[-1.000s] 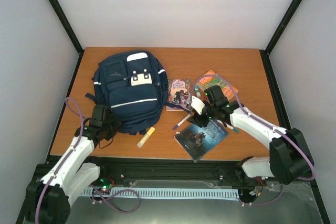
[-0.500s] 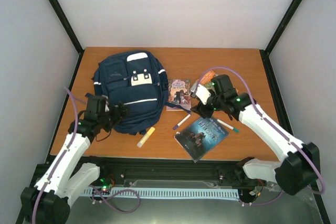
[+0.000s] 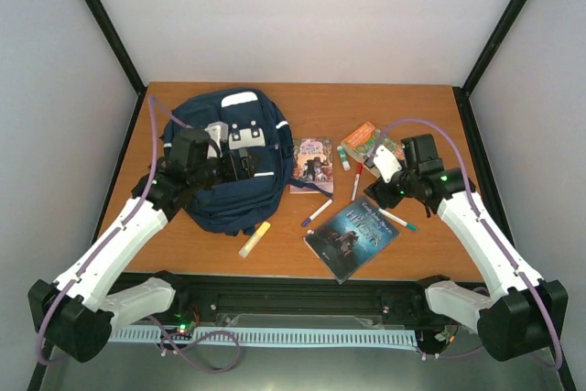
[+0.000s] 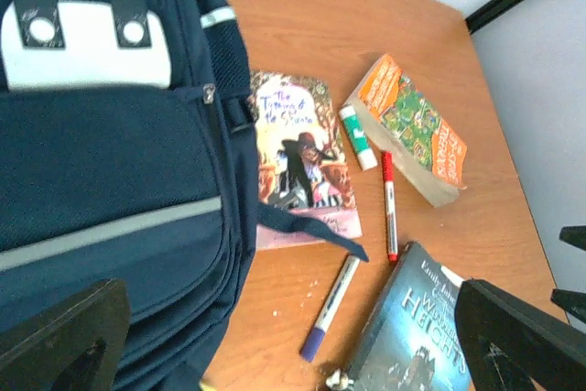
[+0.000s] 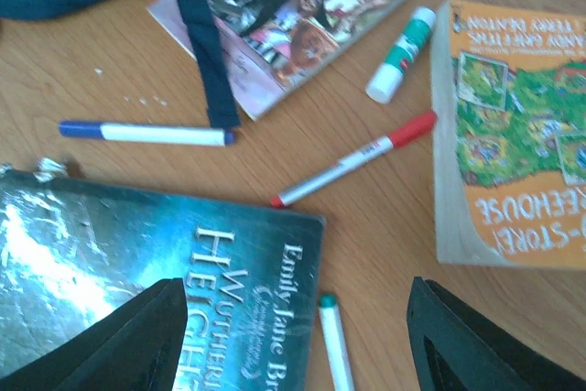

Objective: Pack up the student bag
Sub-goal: Pick up the book from the center of the board.

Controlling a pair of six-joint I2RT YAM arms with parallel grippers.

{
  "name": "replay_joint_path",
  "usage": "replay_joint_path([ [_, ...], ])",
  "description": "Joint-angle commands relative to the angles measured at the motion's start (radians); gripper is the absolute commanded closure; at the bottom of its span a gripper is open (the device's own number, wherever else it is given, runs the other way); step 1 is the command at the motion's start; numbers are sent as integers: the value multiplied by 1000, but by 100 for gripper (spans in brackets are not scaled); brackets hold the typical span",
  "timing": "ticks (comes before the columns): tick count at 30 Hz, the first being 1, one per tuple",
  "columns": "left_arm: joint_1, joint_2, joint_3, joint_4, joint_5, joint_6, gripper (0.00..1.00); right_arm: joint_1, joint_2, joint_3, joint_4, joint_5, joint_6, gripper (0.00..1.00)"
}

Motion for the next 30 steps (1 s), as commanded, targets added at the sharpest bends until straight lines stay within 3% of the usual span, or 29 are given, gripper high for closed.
replay_joint_path([
  [1, -72, 30, 39, 117, -139, 100, 0, -85, -39, -7, -74, 12, -31, 32],
  [4, -208, 100, 70, 152, -319, 209, 0, -111, -37, -10, -113, 52, -83, 31],
  [7, -312, 165, 137, 179, -447, 188, 0, -117, -44, -47, -108, 108, -135, 31],
  [11, -336, 407, 397, -54, -574, 131, 0, -118, -60, -103, -123, 163, -210, 31],
  [14, -342, 590, 539, -177, -494, 180, 0, -118, -105, -169, -167, 154, -305, 25],
  [18, -346, 552, 301, 190, -315, 181, 0, -117, -196, -290, -198, 171, -428, 20],
  [22, -346, 565, 226, 267, -148, 188, 1, -117, -263, -425, -144, 265, -507, 20],
  [24, -346, 587, 208, 294, 14, 214, 20, -117, -271, -472, -106, 297, -529, 20],
  [30, -348, 686, 193, 309, 240, 172, 22, -117, -232, -492, -58, 267, -520, 24],
])
